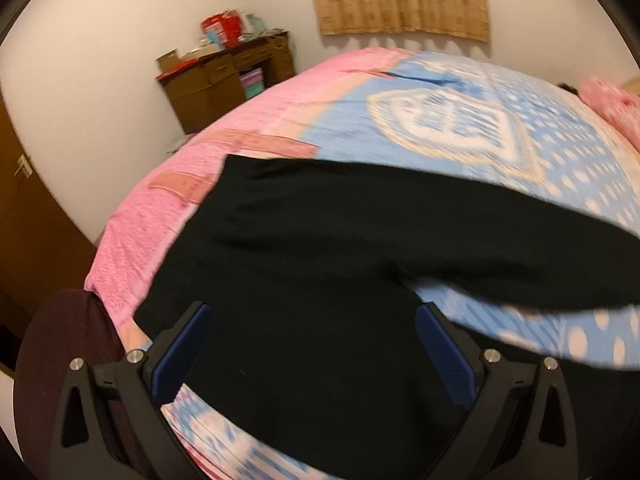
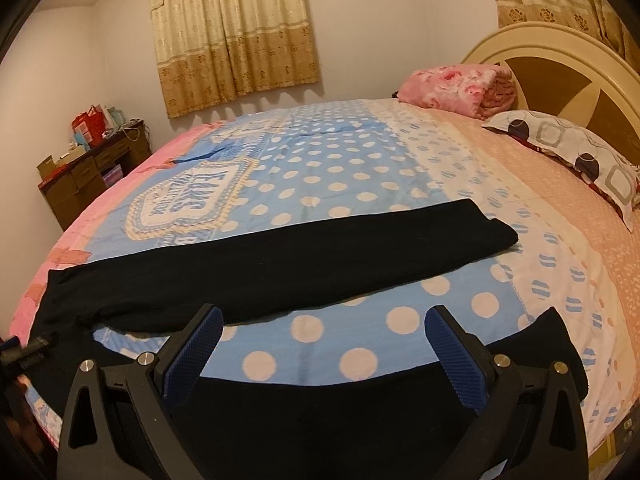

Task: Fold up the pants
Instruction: 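Lower the left tool onto the black pants and close it on the fabric, then close the right tool on the pants while the left tool keeps holding its part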

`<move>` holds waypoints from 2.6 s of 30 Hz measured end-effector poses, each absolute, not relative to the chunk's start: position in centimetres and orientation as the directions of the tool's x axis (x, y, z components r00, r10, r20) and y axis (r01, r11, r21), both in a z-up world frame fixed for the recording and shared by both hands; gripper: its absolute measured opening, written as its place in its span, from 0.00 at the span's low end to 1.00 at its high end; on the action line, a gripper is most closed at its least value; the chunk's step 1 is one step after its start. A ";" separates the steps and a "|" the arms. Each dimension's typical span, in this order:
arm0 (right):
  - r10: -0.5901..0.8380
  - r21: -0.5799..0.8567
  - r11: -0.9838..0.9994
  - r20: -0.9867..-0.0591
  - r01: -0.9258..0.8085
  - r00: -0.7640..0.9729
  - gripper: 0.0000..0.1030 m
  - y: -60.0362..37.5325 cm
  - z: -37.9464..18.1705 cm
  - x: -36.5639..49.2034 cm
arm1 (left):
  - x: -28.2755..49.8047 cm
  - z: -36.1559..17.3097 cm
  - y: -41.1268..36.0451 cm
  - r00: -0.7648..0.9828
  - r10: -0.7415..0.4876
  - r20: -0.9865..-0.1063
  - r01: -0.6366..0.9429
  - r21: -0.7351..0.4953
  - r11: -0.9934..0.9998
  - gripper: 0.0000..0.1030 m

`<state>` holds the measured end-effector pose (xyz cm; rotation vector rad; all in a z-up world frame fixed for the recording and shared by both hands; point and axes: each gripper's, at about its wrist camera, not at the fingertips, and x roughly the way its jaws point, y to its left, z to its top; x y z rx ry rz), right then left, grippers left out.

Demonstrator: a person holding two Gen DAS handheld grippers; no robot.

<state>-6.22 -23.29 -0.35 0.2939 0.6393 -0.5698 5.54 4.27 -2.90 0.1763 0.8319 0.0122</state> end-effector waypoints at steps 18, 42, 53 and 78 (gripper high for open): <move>-0.452 0.028 0.790 -0.648 0.612 0.613 0.99 -28.0 -1.2 -3.9 | 23.7 -4.4 6.6 0.521 0.086 -0.849 -0.124 0.024 0.992 0.93; -0.439 0.021 0.803 -0.655 0.596 0.615 0.99 -29.4 -2.2 -2.5 | 27.9 -8.6 6.8 0.453 0.237 -0.859 -0.475 -0.008 0.880 0.16; -0.455 0.141 0.725 -0.637 0.674 0.623 0.99 -44.0 -1.2 -4.7 | 25.2 -7.5 9.8 0.541 0.081 -0.837 -0.391 -0.165 0.906 0.10; -0.336 0.051 0.855 -0.702 0.516 0.628 0.12 -49.6 -0.9 2.8 | 24.6 -3.8 11.0 0.578 -0.015 -0.816 -0.272 -0.210 0.939 0.07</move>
